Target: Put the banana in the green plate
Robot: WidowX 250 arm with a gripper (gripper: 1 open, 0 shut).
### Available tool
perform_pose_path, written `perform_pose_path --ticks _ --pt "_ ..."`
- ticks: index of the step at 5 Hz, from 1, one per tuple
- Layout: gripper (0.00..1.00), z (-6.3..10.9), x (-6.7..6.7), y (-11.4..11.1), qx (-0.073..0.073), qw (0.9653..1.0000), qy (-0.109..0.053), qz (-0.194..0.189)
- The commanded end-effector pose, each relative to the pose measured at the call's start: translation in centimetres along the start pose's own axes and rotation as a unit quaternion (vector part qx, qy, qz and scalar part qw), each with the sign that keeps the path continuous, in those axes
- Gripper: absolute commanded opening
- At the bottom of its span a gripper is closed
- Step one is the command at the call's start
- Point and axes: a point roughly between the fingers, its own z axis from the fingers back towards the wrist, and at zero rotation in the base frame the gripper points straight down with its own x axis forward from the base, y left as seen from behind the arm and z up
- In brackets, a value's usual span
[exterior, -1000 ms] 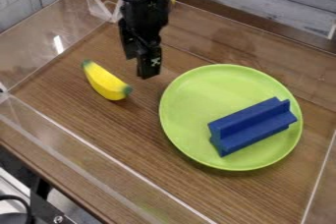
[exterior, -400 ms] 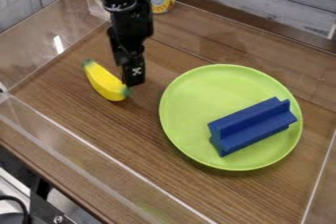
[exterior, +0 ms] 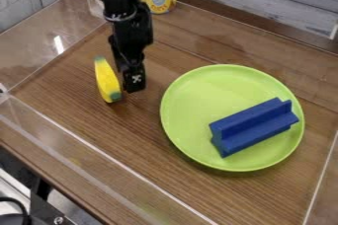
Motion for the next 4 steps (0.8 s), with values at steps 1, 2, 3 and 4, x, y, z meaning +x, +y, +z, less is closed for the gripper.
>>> perform_pose_path --ticks 1,2,3,4 --pt "0.00 0.3 0.0 0.8 0.014 0.9998 -0.012 0.004" --pt "0.00 0.7 0.3 0.8 0.018 0.9998 -0.012 0.004" --pt "0.00 1.7 0.6 0.8 0.024 0.9997 -0.010 0.003" --pt "0.00 3.4 1.1 0.5 0.031 0.9994 -0.002 0.011"
